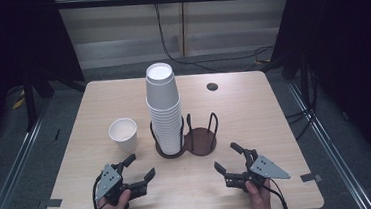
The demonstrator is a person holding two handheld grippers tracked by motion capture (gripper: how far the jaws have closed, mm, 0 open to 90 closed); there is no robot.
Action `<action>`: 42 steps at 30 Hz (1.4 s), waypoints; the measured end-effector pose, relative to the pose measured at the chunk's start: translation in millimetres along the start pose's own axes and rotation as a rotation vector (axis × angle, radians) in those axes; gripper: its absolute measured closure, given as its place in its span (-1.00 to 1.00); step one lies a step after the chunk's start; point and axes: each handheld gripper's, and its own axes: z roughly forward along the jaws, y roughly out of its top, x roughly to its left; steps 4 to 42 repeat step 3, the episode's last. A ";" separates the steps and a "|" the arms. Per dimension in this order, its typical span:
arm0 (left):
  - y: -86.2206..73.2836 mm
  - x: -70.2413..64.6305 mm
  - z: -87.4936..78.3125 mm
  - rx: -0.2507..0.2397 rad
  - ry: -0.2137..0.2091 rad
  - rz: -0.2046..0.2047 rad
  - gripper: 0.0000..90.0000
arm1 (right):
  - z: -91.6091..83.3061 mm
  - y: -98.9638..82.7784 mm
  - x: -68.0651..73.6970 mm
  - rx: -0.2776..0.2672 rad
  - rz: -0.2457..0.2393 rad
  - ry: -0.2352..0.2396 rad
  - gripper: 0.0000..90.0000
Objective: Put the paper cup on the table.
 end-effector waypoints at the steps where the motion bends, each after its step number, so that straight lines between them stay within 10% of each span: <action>1: 0.0 0.0 0.0 0.000 0.000 0.000 -0.66 | 0.0 0.0 0.0 0.000 -0.001 0.000 -0.70; 42: -1.2 -5.0 -0.9 -0.026 -0.007 0.041 -0.66 | 0.0 0.0 0.0 0.000 0.000 0.000 -0.70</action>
